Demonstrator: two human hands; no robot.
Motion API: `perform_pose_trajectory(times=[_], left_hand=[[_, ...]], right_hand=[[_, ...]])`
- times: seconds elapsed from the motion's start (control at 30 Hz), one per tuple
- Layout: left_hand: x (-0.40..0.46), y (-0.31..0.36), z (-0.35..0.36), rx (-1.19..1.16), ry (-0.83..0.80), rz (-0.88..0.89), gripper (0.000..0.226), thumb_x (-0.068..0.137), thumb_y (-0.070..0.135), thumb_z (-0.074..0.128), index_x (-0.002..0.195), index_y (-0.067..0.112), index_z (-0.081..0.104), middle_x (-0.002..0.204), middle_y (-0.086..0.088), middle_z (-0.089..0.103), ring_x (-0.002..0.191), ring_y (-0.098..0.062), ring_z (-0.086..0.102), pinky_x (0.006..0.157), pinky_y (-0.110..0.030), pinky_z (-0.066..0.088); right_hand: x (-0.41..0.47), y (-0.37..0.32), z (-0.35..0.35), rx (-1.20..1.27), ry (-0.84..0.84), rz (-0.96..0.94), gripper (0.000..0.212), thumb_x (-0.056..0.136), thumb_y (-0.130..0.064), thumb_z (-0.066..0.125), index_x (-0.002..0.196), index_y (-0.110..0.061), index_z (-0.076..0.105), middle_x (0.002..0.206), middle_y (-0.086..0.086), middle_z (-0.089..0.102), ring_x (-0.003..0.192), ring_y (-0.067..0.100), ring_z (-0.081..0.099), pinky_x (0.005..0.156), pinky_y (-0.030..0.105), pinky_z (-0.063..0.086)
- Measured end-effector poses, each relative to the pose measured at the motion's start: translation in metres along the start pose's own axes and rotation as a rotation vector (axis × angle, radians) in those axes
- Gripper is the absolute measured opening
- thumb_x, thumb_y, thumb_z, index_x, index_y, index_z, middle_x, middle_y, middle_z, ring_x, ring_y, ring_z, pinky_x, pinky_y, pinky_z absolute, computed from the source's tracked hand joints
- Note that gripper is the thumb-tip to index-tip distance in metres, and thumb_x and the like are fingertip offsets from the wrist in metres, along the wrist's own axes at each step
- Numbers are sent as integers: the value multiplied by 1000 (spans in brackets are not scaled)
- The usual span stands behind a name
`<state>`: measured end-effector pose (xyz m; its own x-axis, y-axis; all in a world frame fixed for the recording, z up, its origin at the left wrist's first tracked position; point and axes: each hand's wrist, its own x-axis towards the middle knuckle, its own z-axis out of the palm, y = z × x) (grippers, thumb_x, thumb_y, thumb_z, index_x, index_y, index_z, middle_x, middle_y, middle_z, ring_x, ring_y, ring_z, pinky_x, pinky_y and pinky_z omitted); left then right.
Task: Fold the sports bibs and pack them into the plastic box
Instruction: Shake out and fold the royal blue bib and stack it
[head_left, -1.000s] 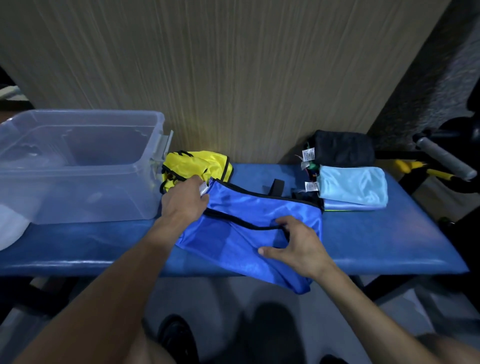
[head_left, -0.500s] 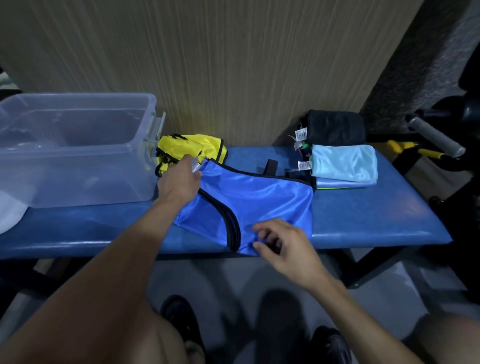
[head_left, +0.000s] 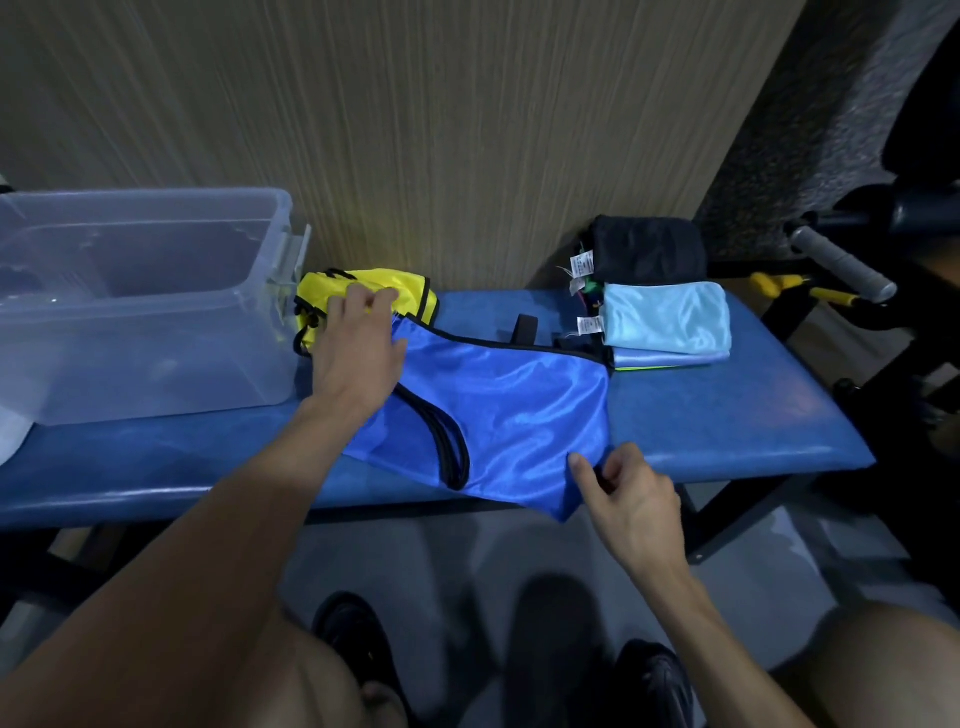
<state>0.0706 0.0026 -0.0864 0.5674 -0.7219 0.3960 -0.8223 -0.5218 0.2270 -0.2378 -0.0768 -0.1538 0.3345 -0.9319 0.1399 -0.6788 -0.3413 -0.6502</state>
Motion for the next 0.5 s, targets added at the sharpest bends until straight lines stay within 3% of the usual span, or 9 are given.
perform_pose_trajectory(times=[0.07, 0.1, 0.17, 0.23, 0.3, 0.4, 0.5], left_hand=[[-9, 23, -6, -138, 48, 226, 39, 93, 27, 69, 129, 19, 59, 121, -5, 53, 112, -28, 49, 90, -46, 49], [-18, 34, -8, -263, -22, 348, 33, 95, 32, 67, 125, 22, 61, 118, 0, 54, 111, -23, 51, 92, -43, 48], [-42, 53, -6, -414, -302, 551, 34, 97, 48, 61, 125, 28, 61, 119, 9, 54, 114, -13, 50, 98, -38, 46], [-62, 60, 3, -343, -548, 681, 54, 94, 65, 56, 138, 36, 54, 136, 14, 46, 128, -9, 42, 109, -35, 37], [-72, 55, 11, -201, -662, 735, 75, 87, 73, 57, 152, 42, 36, 155, 16, 28, 144, -9, 23, 120, -33, 22], [-74, 37, 16, -78, -663, 719, 98, 81, 72, 66, 159, 48, 11, 167, 17, 2, 153, -10, -5, 125, -35, 1], [-79, 25, 21, -5, -632, 700, 99, 86, 69, 62, 158, 50, -2, 168, 16, -9, 154, -13, -17, 125, -39, -9]], right_hand=[[-7, 1, 1, 37, 13, 22, 47, 90, -58, 64, 76, -18, 43, 60, -2, 55, 65, 30, 52, 62, 38, 33], [-10, 0, 2, 88, 26, 33, 47, 89, -57, 66, 75, -17, 45, 60, -2, 56, 65, 29, 54, 63, 38, 34], [-14, 2, 5, 228, 32, 81, 48, 87, -53, 72, 73, -16, 46, 60, -2, 57, 63, 20, 55, 64, 36, 35], [-16, 8, 10, 377, 12, 148, 46, 82, -48, 79, 71, -18, 45, 63, -1, 58, 59, 16, 51, 63, 36, 38], [-20, 10, 13, 559, -15, 186, 46, 77, -43, 84, 73, -23, 42, 65, 1, 55, 60, 16, 46, 63, 39, 42], [-26, 6, 18, 856, -73, 169, 41, 83, -7, 82, 81, -16, 42, 68, 2, 47, 62, 13, 43, 59, 28, 41], [-31, -7, 19, 950, -147, 150, 37, 84, 6, 76, 92, -8, 43, 77, 9, 48, 62, 20, 51, 57, 26, 51]])
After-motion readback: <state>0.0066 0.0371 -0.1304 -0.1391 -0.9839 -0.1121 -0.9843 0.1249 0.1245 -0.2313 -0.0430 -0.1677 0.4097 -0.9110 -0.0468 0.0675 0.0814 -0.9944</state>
